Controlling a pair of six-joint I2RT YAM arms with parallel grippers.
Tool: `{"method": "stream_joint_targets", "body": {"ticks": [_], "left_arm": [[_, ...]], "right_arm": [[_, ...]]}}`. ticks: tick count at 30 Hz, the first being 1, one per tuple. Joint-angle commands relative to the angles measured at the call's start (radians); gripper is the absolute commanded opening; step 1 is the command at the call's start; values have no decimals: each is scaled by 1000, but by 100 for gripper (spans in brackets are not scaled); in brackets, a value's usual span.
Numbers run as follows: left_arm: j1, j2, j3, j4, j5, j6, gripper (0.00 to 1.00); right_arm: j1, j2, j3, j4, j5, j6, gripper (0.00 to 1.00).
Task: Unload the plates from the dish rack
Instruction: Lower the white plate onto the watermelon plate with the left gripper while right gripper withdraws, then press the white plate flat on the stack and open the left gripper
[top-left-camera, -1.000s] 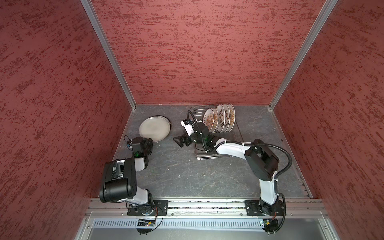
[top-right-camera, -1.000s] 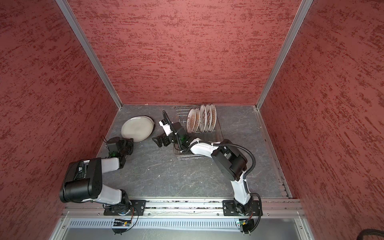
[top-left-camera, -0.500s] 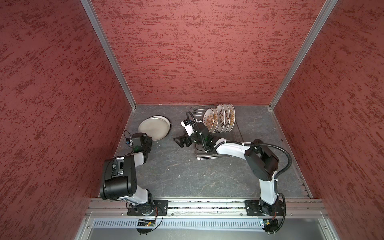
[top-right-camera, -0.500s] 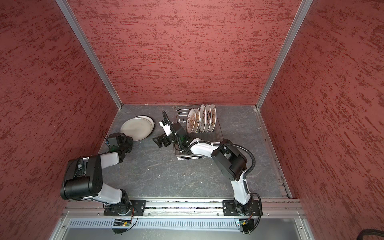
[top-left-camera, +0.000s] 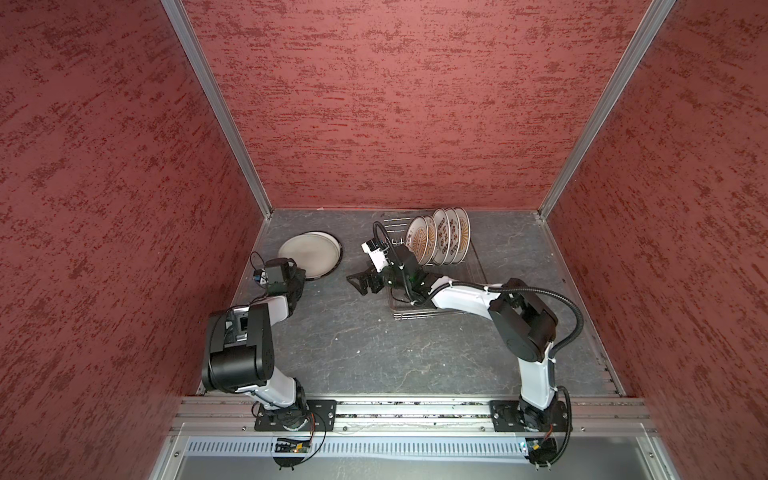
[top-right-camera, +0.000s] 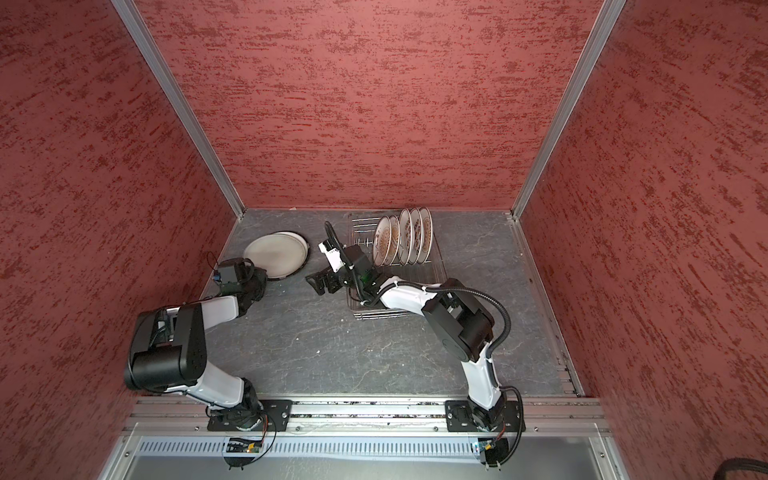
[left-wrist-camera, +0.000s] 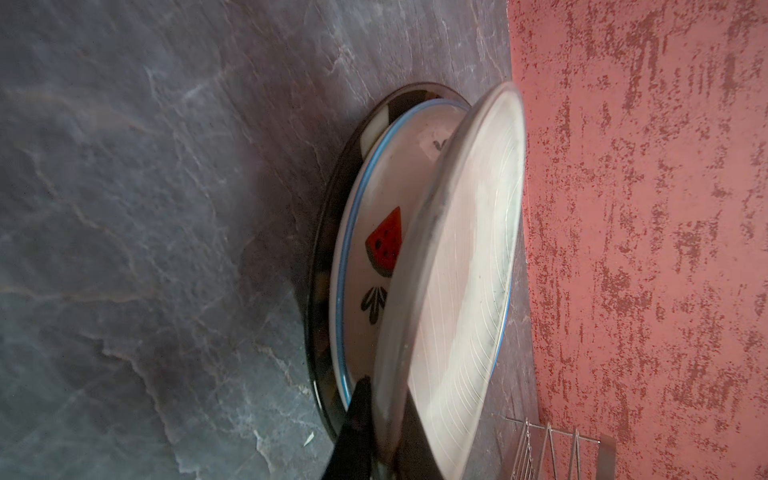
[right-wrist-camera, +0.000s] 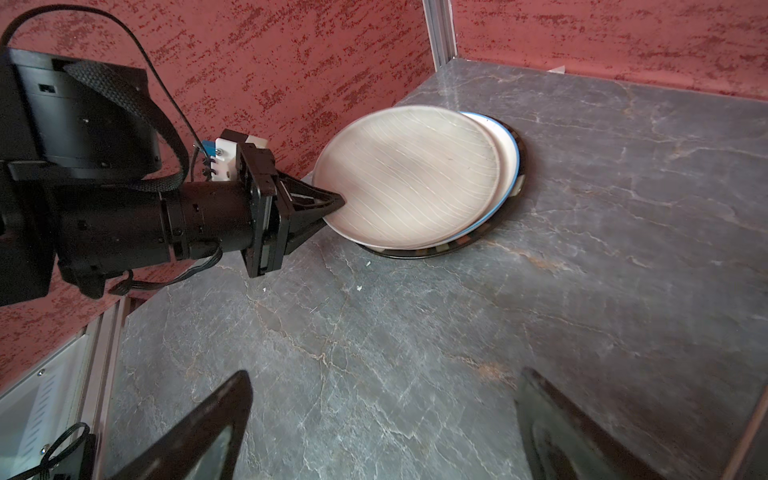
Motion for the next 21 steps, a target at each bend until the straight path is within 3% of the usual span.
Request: {"method": "stream_joint_targets", "body": {"ticks": [1,17,21], "left_arm": [[-7,6,45,57,6,24,9],[-6,39,88,-19,-25,15,16],[-4,51,90,-19,-32,12,22]], "right_arm": [[6,0,9,23,17,-17,99],[6,3,8,23,14,-16,99],[6,3,10,24,11,-16,99]]}}
